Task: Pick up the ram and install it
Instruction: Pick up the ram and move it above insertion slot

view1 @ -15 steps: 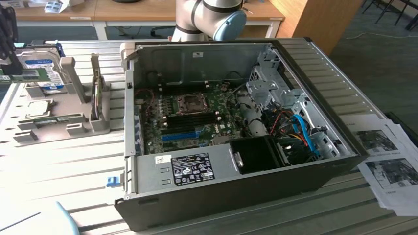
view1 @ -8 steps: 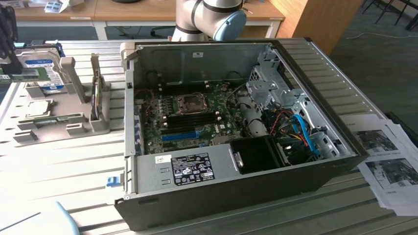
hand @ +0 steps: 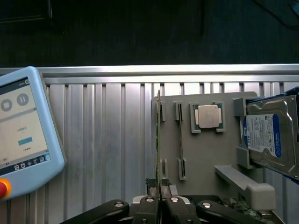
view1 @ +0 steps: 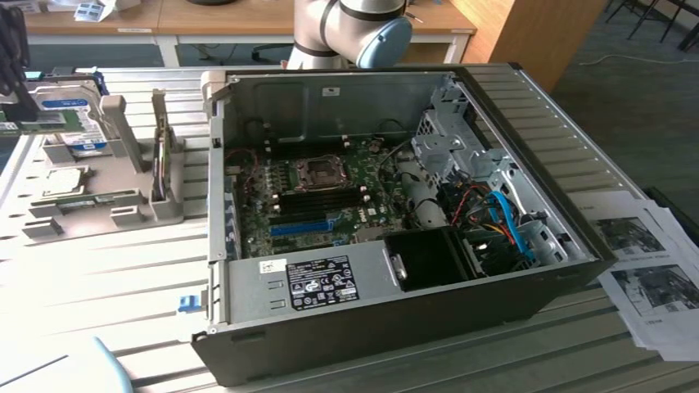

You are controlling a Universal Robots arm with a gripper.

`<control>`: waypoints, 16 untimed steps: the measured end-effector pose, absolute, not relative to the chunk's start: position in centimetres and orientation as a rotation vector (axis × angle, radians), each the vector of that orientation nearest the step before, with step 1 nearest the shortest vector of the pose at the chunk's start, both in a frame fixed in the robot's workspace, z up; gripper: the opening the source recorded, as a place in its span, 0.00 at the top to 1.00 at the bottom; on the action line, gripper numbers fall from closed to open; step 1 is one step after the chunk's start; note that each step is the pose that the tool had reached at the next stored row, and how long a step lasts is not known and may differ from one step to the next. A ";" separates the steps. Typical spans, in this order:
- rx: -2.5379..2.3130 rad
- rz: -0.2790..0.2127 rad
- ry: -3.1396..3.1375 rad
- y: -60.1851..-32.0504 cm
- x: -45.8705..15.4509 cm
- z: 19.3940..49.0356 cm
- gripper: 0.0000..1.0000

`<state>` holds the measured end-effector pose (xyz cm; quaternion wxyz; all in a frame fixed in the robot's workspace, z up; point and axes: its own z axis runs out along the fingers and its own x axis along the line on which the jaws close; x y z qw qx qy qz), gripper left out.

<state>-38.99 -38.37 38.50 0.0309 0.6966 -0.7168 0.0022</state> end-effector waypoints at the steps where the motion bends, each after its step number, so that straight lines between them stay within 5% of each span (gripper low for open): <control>1: 2.146 0.007 -2.209 -38.4 -39.0 38.6 0.89; 16: 2.146 0.007 -2.209 -38.4 -39.0 39.7 0.89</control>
